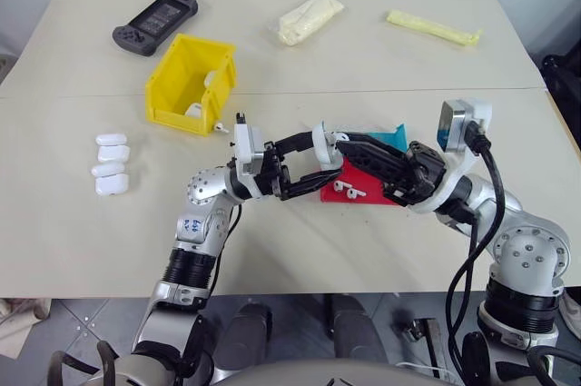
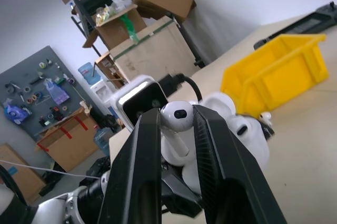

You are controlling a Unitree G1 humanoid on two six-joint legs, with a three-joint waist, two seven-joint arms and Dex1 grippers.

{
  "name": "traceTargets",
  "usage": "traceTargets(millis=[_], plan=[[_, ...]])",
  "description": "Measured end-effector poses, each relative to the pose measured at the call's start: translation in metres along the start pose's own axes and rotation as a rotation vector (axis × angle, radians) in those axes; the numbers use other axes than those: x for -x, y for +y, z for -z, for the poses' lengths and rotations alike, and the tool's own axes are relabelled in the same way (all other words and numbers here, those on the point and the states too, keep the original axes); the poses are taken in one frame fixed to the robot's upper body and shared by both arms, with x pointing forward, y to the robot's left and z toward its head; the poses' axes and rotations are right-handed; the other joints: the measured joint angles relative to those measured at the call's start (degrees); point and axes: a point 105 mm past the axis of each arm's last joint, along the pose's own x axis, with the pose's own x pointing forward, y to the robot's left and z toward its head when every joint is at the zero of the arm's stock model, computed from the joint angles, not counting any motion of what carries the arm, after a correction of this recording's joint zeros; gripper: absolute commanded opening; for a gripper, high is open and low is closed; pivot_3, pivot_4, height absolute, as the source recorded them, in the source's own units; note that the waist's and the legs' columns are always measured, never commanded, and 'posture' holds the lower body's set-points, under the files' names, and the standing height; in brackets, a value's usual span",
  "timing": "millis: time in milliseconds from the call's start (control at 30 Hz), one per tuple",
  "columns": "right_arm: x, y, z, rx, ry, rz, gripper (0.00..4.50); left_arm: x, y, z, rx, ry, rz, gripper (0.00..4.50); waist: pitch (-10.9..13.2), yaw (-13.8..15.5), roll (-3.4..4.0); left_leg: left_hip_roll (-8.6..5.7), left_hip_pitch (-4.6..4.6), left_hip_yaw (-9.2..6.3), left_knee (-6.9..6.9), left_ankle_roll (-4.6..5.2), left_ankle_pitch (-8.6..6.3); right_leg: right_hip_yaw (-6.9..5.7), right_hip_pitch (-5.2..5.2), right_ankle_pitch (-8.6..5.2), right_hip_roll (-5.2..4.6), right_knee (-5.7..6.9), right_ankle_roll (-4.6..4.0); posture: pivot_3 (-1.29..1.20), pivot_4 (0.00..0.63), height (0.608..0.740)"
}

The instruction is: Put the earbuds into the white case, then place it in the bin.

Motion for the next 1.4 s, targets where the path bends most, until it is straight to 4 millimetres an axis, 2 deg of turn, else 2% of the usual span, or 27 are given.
traceTargets(millis=[467,567,600,667,800,867,1000,1100,1200,1333,1400], plan=[[-0.001,-0.010,0.010,0.029,0.029,0.017,0.48,0.001,0.001,0.000,0.004,0.003,-0.003,2.80,0.0,0.0,0.00,0.00,0.00,0.00,-0.02,0.00,0.00,0.00,0.00,0.00,0.01,-0.14,0.00,0.00,0.150,0.740],[0.001,-0.011,0.012,0.044,0.065,0.025,1.60,0.001,0.001,0.001,0.010,0.007,-0.007,2.80,0.0,0.0,0.00,0.00,0.00,0.00,-0.01,0.00,0.00,0.00,0.00,0.00,0.01,-0.15,0.00,0.00,0.150,0.740],[0.001,-0.011,0.012,0.047,0.071,0.025,1.79,0.002,0.002,0.001,0.009,0.006,-0.012,2.80,0.0,0.0,0.00,0.01,0.00,0.00,-0.02,0.00,0.00,0.00,0.00,0.00,0.01,-0.16,0.00,0.00,0.150,0.740],[0.001,-0.010,0.012,0.060,0.078,0.018,2.52,0.003,0.003,0.000,0.007,0.001,-0.021,2.80,0.0,0.0,0.00,0.01,0.00,0.00,-0.03,0.00,0.00,0.00,0.00,0.00,0.02,-0.16,0.00,0.00,0.150,0.740],[0.006,-0.014,0.020,0.070,0.147,0.041,3.83,-0.005,0.001,-0.004,0.000,-0.031,0.001,2.80,0.0,0.2,-0.01,-0.02,0.00,0.00,0.00,0.00,0.00,0.00,0.02,0.00,-0.02,-0.21,0.00,0.00,0.150,0.740],[0.017,-0.018,0.018,0.083,0.172,0.071,3.83,-0.006,0.000,-0.005,-0.004,-0.034,0.005,2.80,0.0,0.3,-0.02,-0.02,0.00,0.00,0.01,0.01,-0.01,-0.01,0.05,0.00,-0.02,-0.25,0.00,0.00,0.150,0.740],[0.041,-0.025,0.003,0.135,0.167,0.148,3.83,0.003,0.005,-0.005,-0.033,0.007,-0.012,2.80,0.0,0.2,-0.02,0.00,0.02,0.02,-0.02,0.02,-0.01,-0.01,0.05,0.00,0.02,-0.23,0.00,0.00,0.150,0.740],[0.055,-0.026,-0.007,0.180,0.189,0.174,3.22,0.019,0.010,-0.002,-0.071,0.117,-0.027,2.80,0.0,-0.1,-0.02,0.06,0.09,0.09,-0.13,0.01,-0.01,0.03,0.05,0.00,0.10,-0.22,0.00,0.00,0.150,0.740],[0.064,-0.028,-0.010,0.247,0.235,0.183,2.23,0.046,0.017,0.004,-0.103,0.280,-0.049,2.80,0.0,-0.1,-0.02,0.08,0.17,0.14,-0.23,0.01,-0.01,0.08,0.06,0.00,0.13,-0.23,0.00,0.00,0.150,0.740],[0.053,-0.030,-0.004,0.378,0.346,0.132,0.92,0.055,0.015,0.015,-0.143,0.428,-0.004,2.80,0.0,0.2,-0.03,0.02,0.16,0.12,-0.19,0.02,-0.01,0.07,0.09,0.00,0.06,-0.28,0.00,0.00,0.150,0.740],[0.038,-0.028,-0.001,0.453,0.386,0.080,0.21,0.064,0.013,0.023,-0.170,0.549,0.042,2.80,0.0,0.1,-0.04,0.04,0.16,0.12,-0.22,0.02,0.00,0.07,0.07,0.00,0.07,-0.28,0.00,0.00,0.150,0.740]])
